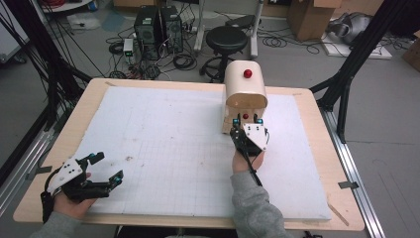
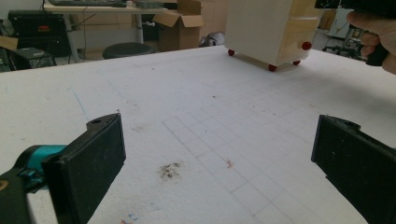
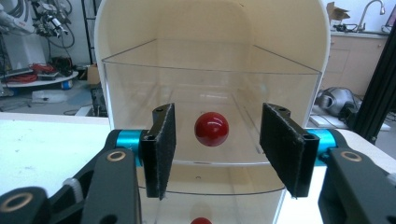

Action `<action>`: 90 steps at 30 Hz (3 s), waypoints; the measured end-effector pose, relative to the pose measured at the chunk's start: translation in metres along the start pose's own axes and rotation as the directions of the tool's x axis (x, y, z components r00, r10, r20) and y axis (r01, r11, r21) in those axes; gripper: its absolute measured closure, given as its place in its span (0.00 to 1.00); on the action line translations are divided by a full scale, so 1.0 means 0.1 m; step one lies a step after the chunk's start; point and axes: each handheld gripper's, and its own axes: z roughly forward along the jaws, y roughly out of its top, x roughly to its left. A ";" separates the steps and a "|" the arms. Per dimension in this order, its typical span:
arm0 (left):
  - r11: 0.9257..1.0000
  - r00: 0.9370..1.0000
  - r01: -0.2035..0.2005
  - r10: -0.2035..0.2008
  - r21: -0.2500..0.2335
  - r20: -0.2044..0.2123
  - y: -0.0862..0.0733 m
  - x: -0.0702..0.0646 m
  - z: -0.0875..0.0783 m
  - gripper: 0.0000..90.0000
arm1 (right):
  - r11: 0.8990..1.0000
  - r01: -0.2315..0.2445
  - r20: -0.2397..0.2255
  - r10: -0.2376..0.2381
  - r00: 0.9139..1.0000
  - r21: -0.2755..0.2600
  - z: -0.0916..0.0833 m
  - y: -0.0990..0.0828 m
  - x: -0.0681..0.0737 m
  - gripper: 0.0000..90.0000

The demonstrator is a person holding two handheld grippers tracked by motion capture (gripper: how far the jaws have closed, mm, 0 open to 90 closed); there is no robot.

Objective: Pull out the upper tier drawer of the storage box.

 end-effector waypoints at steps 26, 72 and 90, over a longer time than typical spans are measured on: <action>1.000 1.000 -0.001 0.001 0.003 0.001 0.00 0.00 0.00 0.04 | 1.000 0.028 0.015 -0.028 0.999 0.001 0.01 -0.02 0.05 0.82; 1.000 1.000 -0.003 0.003 0.003 0.024 0.02 -0.01 0.08 0.04 | 1.000 0.009 0.019 -0.009 1.000 -0.011 -0.35 -0.07 0.06 0.82; 1.000 1.000 -0.002 0.002 0.003 0.025 0.02 -0.01 0.09 0.04 | 1.000 -0.001 0.017 0.002 1.000 -0.019 -0.41 -0.08 0.06 0.82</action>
